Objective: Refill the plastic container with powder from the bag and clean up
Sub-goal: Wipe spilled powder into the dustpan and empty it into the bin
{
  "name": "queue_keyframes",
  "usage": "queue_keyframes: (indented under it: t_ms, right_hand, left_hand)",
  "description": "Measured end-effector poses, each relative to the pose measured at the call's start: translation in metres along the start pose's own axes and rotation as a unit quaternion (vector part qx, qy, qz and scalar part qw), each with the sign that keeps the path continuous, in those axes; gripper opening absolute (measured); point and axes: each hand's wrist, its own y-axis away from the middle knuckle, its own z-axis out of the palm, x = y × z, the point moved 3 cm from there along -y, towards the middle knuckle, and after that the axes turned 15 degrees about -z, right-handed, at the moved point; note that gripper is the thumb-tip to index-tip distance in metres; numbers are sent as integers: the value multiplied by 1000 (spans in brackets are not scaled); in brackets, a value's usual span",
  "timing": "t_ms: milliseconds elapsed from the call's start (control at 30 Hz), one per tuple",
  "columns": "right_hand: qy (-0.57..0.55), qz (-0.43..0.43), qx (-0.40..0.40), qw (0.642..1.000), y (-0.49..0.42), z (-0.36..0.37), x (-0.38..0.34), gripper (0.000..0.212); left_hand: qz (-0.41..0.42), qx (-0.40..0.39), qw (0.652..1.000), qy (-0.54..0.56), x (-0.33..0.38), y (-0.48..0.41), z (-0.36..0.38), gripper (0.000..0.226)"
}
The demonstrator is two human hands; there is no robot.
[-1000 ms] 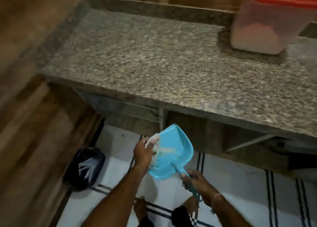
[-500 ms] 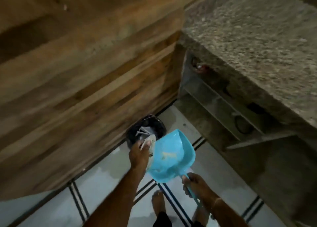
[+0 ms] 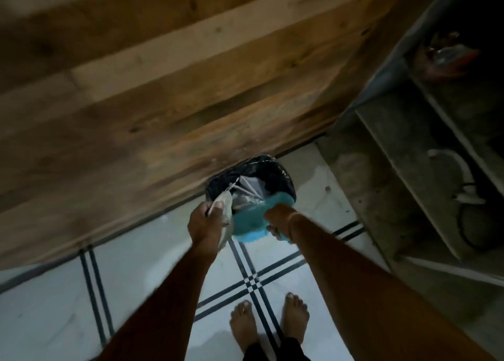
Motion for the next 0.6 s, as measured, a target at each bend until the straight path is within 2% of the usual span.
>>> queue_keyframes:
  t_ms: [100,267,333,433,533,600]
  right_hand:
    - [33,29,-15,999,-17,4,-4,29]
    - [24,45,-29,998,-18,4,5,15]
    - [2,16,-15,1000,-14,0,5,20]
    - [-40,-55,24,997,-17,0,13,16]
    - [-72,-122,36,989,-34,6,17,20]
    - [-99,-159,44,981,-52,14,20,22]
  left_hand:
    - [-2,8,1000,2,-2,-17,6,45]
    - [-6,27,999,15,2,-30,5,27]
    - [-13,32,999,23,5,-34,4,25]
    - [-19,39,998,44,6,-41,2,24]
    - [-9,46,997,61,4,-55,8,32]
    - [-3,49,996,72,1,-64,15,28]
